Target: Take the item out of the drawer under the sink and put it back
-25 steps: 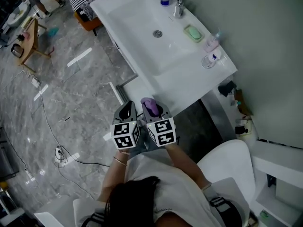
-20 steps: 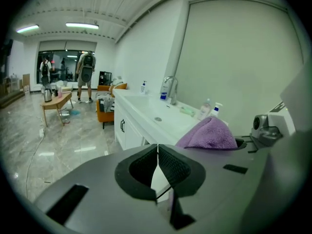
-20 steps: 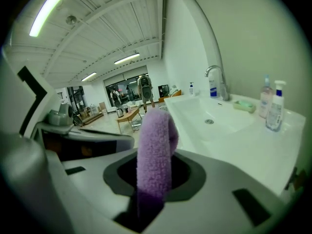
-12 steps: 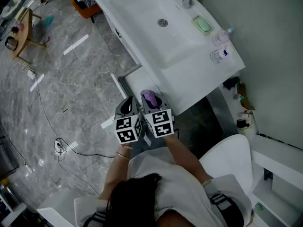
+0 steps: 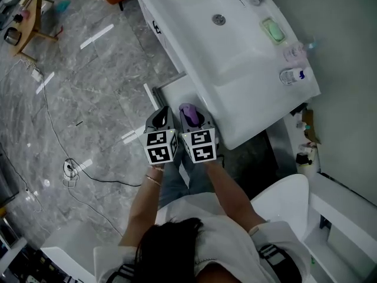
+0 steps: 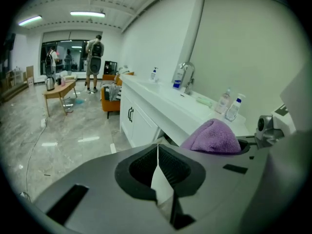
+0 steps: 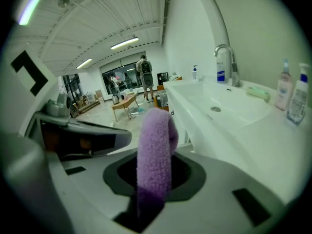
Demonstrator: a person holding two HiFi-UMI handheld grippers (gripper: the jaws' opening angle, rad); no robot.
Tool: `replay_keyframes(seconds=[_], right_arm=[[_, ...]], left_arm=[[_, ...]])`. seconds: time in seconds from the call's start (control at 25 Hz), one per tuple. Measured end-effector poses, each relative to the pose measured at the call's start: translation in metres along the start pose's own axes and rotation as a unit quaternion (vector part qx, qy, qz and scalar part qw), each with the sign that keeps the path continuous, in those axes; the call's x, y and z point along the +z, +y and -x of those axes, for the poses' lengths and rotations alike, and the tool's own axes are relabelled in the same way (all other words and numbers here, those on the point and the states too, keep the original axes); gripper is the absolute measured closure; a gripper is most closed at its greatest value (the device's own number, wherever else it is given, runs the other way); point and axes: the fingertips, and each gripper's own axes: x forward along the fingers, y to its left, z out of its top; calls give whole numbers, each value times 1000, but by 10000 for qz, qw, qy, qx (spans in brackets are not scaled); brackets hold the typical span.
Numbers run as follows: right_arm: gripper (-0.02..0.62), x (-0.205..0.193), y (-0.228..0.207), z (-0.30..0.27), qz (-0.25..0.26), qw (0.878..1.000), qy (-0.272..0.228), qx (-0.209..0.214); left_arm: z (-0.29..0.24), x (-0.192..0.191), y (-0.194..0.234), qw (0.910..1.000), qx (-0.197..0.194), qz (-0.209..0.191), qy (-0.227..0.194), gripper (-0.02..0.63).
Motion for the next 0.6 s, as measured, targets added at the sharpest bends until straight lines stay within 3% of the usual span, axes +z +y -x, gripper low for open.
replay_keyframes(seconds=[0.28,0.6], right_arm=[[494,-18,-10,-45,55,9996,265,-102],[494,-33,-11,-90,-172,9995,245,-134]], left_arm=[[-42,-26,15,9978,-167,-21,634,595],[-72,-42,47,9968,17,276,746,595]])
